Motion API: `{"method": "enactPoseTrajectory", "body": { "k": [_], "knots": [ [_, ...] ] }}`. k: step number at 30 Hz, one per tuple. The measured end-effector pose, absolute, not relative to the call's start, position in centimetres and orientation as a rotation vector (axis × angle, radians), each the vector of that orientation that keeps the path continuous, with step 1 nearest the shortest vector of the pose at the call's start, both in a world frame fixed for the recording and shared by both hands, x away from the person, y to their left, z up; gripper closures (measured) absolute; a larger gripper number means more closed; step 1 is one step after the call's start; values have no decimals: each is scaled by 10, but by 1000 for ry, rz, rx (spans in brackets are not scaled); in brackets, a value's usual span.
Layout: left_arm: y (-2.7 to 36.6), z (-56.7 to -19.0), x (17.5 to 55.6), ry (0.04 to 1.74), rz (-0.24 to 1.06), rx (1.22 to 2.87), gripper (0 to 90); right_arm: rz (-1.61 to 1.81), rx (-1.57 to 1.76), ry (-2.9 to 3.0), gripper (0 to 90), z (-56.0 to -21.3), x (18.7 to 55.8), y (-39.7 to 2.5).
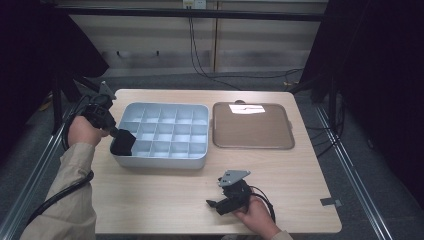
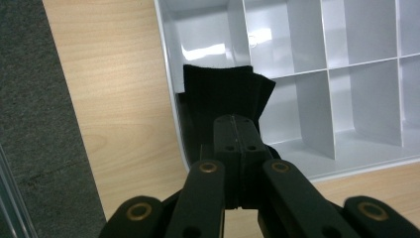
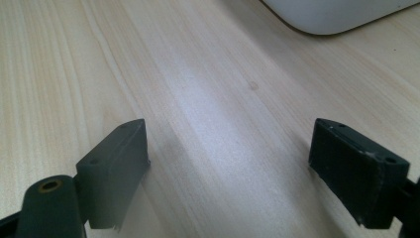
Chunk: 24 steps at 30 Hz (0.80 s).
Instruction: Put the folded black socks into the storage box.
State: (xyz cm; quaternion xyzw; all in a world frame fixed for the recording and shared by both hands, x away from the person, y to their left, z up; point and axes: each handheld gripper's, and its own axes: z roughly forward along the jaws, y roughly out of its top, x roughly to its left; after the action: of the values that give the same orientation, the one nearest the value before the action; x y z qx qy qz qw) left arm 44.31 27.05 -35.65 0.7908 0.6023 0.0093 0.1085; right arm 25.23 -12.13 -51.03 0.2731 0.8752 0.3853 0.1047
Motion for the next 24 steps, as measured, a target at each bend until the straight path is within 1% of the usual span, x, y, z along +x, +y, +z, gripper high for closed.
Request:
{"method": "enactPoseTrajectory", "body": {
  "k": [24],
  "knots": [
    [268,-388,445,1779,-31,2331,900,1136,805,2580,150,-510,252,-121]
  ]
}}
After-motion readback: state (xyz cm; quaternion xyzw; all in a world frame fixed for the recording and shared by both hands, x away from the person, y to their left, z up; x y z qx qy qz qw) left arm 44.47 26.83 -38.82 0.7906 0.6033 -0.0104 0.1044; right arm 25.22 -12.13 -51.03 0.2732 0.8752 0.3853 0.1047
